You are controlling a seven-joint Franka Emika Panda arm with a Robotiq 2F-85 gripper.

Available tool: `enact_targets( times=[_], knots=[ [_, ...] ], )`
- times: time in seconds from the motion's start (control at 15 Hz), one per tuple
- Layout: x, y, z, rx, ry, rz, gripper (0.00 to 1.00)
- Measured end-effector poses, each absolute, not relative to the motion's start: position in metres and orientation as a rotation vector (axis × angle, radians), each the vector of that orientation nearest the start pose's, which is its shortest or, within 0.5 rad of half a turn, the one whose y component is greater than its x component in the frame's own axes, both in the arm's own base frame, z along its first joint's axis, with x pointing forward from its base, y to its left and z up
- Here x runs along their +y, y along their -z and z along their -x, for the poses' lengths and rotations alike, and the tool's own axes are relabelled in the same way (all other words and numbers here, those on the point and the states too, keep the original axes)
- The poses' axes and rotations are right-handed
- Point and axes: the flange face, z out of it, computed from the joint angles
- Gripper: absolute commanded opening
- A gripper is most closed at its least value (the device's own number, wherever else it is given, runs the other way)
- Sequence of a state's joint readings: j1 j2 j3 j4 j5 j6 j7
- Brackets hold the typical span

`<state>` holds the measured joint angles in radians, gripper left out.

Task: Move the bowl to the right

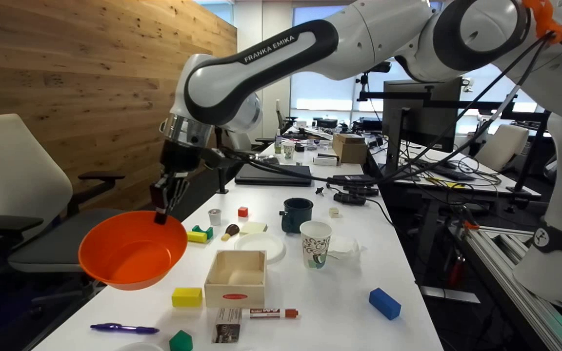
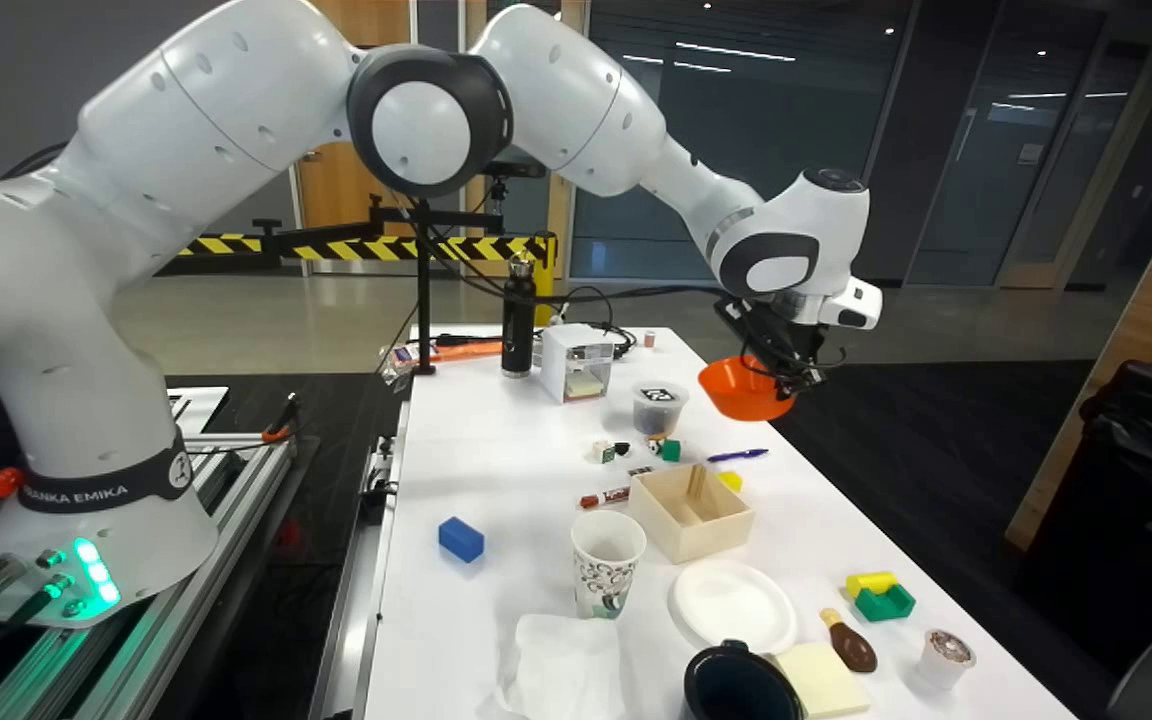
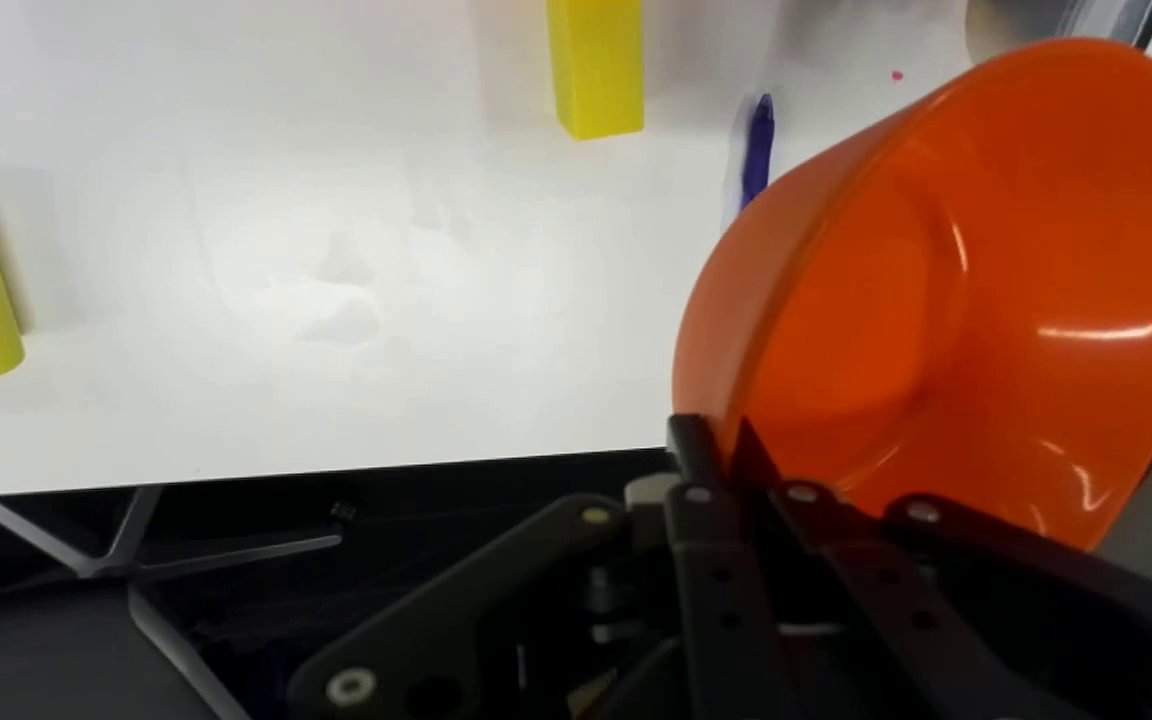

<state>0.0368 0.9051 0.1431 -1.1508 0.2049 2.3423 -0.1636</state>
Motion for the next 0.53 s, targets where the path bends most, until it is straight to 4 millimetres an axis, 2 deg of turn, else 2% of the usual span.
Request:
enact_targets(
  times=[0.53],
  knots=[
    [0.093,-0.236,-0.788,0.029,0.393,2.828,0.01]
  ],
)
